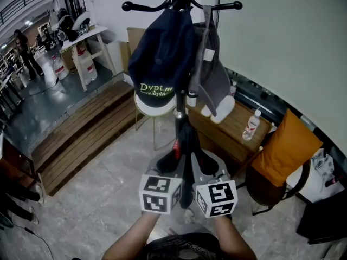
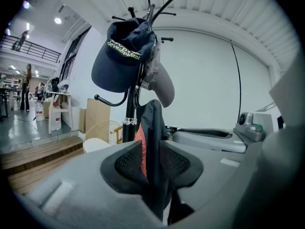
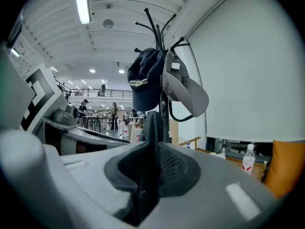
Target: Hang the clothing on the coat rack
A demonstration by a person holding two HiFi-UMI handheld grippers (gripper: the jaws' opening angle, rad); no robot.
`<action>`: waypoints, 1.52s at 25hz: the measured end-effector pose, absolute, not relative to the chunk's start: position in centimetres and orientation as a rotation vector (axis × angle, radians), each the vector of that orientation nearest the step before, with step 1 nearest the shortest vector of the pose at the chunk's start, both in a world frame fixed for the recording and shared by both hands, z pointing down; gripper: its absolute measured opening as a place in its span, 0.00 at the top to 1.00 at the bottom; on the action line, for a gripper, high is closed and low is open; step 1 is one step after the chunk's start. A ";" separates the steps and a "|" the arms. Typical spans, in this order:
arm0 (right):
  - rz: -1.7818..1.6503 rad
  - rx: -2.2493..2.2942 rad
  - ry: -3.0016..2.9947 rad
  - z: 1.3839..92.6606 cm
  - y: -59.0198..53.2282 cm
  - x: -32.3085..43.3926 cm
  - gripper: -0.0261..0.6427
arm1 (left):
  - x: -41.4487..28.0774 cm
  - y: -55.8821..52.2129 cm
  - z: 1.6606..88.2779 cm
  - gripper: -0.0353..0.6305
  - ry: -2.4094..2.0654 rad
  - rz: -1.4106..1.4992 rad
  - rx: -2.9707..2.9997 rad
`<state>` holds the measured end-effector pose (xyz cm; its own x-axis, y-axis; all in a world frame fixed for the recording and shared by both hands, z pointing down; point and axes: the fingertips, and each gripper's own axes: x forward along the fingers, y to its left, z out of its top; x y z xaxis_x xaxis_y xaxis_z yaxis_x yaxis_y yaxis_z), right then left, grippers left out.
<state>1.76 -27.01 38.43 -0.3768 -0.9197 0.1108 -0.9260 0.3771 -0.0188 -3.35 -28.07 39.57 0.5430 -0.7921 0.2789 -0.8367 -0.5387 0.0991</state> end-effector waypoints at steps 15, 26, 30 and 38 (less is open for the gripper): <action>0.085 1.690 -2.530 37.7 -23.2 0.7 0.93 | -3.4 -24.1 38.4 0.83 -1.350 0.283 2.618; 0.056 1.668 -2.534 37.3 -20.5 0.0 0.95 | -3.6 -21.3 38.2 0.94 -1.331 0.270 2.628; 0.054 1.672 -2.535 37.0 -20.4 -0.2 0.95 | -3.7 -21.3 37.7 0.94 -1.342 0.254 2.643; 0.050 1.668 -2.544 36.7 -20.4 -0.7 0.95 | -4.3 -21.4 37.5 0.94 -1.354 0.250 2.638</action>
<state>-0.69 -20.43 36.71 -0.3955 -0.9129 0.1013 -0.9162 0.3999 0.0271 -4.32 -21.37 37.46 0.5747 -0.7873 0.2233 -0.8151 -0.5750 0.0703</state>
